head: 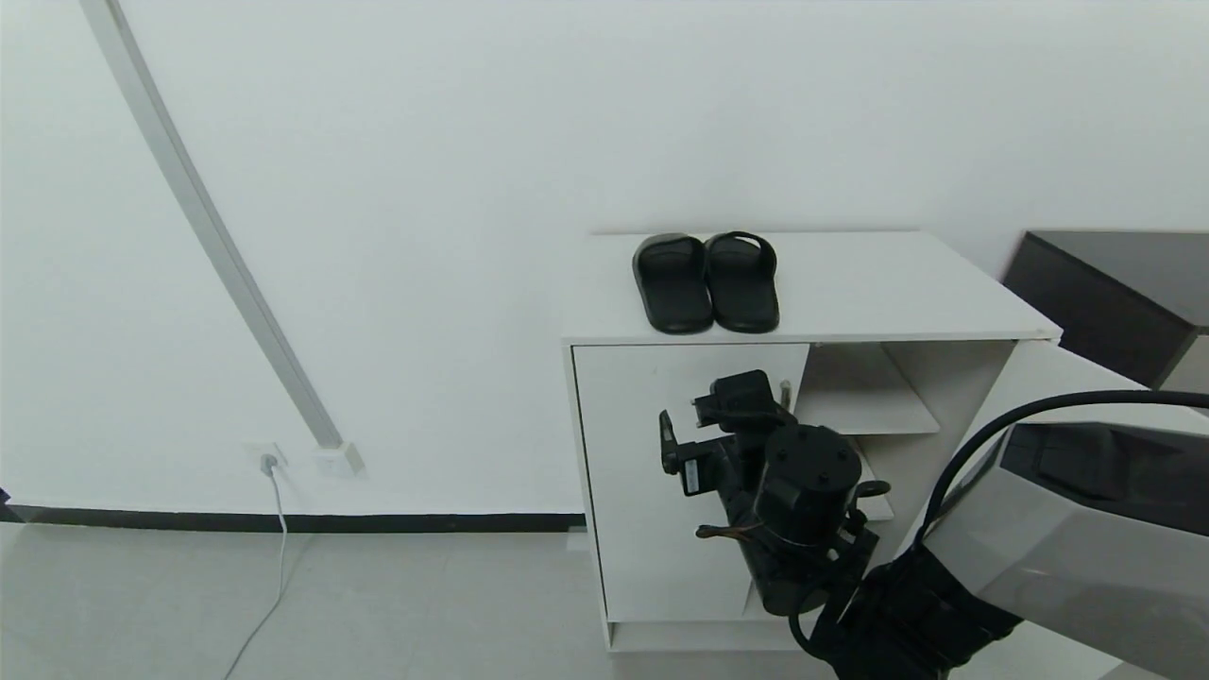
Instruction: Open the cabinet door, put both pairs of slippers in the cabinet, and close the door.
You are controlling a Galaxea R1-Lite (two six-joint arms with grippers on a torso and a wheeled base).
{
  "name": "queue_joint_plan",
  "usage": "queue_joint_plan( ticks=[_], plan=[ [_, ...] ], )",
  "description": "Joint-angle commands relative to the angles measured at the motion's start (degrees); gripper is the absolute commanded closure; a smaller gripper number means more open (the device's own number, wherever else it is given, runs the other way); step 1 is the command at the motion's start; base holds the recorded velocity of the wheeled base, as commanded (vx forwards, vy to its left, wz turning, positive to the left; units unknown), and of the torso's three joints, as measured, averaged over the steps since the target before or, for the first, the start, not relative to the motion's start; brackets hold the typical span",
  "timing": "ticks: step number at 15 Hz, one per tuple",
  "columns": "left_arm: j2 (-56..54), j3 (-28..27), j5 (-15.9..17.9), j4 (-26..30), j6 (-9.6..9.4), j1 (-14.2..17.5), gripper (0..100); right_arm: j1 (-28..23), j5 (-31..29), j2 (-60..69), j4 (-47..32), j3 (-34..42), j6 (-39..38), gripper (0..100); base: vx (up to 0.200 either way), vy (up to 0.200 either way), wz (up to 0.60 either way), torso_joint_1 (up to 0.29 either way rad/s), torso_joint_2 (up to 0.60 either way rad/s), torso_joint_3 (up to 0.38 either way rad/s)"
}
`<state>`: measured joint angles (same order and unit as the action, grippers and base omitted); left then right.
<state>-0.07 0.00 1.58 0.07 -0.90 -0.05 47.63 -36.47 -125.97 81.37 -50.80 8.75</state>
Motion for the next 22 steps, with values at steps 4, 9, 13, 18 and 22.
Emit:
queue_joint_plan(
  ticks=[4,9,13,18,22],
  plan=[
    [0.07,0.00,0.00,0.01,-0.06,-0.04,100,-0.26,0.00,-0.16,0.01,0.17,0.92,0,0.000,0.000,0.00,0.240,-0.56,-0.320],
    [0.07,0.00,0.00,0.01,-0.06,0.05,100,-1.84,2.02,-0.86,-0.78,-1.85,3.20,0,0.000,0.000,0.00,0.248,-0.56,-0.315],
    [0.07,0.00,0.00,0.01,-0.06,0.05,100,-1.84,-2.72,1.51,-20.64,-13.54,-4.71,0,0.000,0.000,0.00,0.118,-0.26,-0.146],
    [0.07,0.00,0.00,0.01,-0.06,0.05,100,-2.01,-3.16,7.49,-40.59,-16.88,-16.66,0,0.000,0.000,0.00,0.000,0.00,0.000],
    [0.07,0.00,0.00,0.01,-0.06,0.05,100,-3.51,-2.99,5.99,-40.33,-17.23,-17.19,0,0.000,0.000,0.00,0.000,0.00,0.000]
  ],
)
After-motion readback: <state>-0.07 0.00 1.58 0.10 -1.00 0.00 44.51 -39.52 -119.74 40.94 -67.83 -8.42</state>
